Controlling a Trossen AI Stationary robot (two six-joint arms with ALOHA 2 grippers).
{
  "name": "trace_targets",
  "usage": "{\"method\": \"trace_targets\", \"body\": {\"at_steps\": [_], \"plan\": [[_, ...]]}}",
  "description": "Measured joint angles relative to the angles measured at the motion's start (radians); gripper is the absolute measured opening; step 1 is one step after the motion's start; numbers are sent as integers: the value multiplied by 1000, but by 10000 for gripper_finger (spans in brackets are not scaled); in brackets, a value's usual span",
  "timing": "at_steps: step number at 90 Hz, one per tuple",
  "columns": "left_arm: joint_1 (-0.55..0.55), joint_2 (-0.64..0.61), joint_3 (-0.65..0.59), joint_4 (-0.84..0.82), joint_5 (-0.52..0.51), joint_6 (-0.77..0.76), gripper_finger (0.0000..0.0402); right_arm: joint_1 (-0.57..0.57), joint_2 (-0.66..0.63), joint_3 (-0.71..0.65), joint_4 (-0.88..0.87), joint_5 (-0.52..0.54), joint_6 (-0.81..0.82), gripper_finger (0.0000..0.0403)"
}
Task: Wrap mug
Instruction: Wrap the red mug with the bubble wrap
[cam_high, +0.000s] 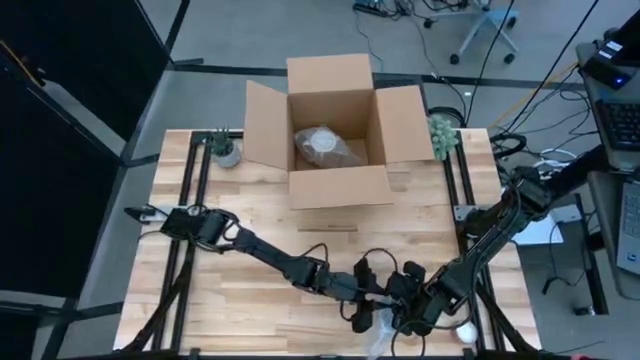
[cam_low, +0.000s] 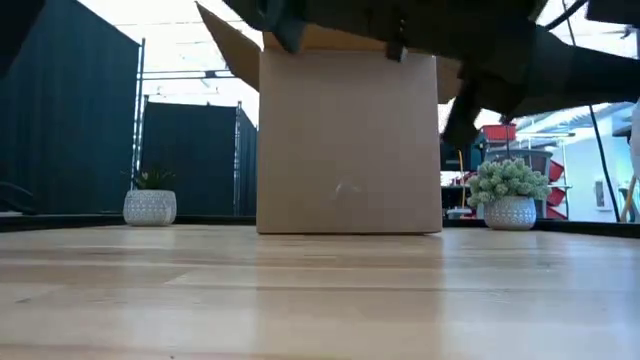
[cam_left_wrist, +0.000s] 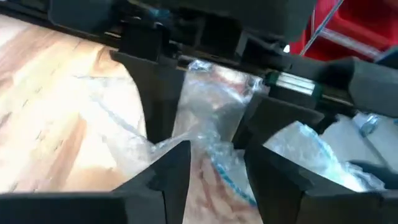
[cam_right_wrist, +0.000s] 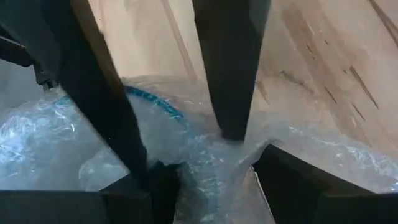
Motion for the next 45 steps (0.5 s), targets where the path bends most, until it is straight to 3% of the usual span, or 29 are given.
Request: {"method": "trace_targets", "body": {"at_steps": [19, 45], "plan": [[5, 25, 2, 4, 10, -23, 141, -2, -32, -1, 7, -65, -10, 183], [9, 25, 1, 6, 15, -19, 141, 7, -250, -5, -36, -140, -40, 183]]}}
